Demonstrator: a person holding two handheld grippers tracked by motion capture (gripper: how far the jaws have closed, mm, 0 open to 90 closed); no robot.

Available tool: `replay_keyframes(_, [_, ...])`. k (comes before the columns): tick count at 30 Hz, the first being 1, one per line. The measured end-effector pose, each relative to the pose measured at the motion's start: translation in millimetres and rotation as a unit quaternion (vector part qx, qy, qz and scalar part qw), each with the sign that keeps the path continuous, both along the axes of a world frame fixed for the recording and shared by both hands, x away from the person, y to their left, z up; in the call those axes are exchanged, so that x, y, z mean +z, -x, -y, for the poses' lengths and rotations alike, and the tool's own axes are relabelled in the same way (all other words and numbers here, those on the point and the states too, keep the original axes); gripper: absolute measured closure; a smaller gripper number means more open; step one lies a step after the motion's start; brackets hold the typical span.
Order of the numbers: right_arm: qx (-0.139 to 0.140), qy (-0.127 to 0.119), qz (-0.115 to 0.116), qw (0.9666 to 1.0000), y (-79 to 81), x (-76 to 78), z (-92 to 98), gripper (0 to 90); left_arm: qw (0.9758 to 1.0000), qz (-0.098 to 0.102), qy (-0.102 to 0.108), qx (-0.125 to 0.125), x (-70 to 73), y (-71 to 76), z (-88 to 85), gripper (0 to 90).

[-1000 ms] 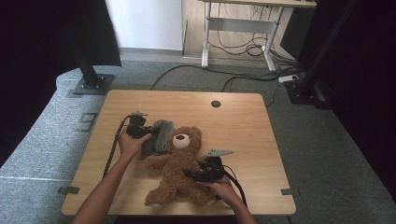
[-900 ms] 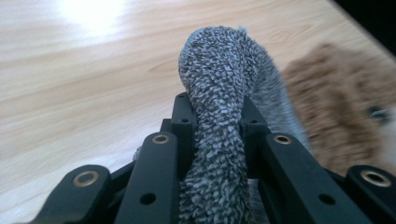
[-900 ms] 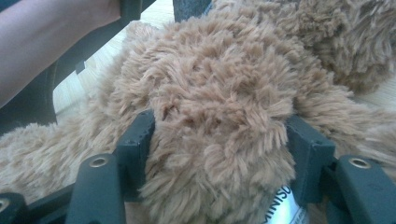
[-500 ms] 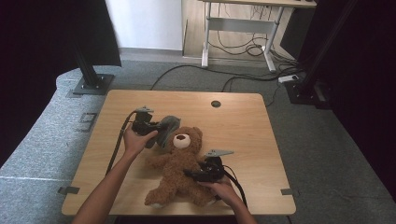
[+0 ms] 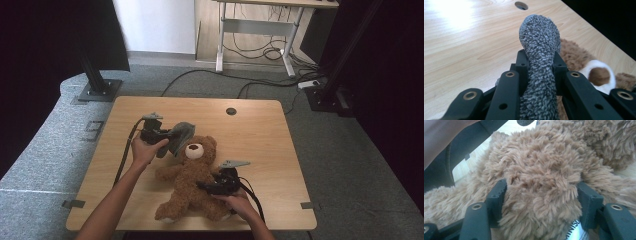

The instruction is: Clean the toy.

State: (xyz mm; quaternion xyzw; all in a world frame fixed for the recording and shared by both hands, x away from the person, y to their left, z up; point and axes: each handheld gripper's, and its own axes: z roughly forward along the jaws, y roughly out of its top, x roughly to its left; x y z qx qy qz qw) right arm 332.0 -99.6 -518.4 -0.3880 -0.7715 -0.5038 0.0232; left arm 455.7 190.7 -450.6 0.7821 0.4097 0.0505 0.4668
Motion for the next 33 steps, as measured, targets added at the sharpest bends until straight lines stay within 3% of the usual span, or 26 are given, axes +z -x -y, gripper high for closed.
replay_keyframes(11, [0.0, -0.001, -0.002, 1.0, -0.2, -0.2, 0.2, 36.8, 0.9995, 0.019, 0.004, -0.026, 16.7, 3.7, 15.9, 73.4])
replay_keyframes(17, [-0.001, -0.001, -0.003, 1.0, -0.2, -0.4, 0.3, 36.8, 0.999, 0.025, 0.017, -0.033, 23.9, 3.4, 25.2, 73.4])
replay_keyframes(27, [0.0, -0.003, -0.004, 1.0, -0.3, -0.8, 0.6, 36.8, 0.998, 0.025, 0.005, -0.059, 29.8, -0.4, 50.5, 73.4])
replay_keyframes(33, [-0.001, -0.005, -0.003, 1.0, -0.6, -1.4, 1.2, 36.9, 0.9973, 0.016, -0.008, -0.071, 24.8, -5.6, 66.4, 73.3])
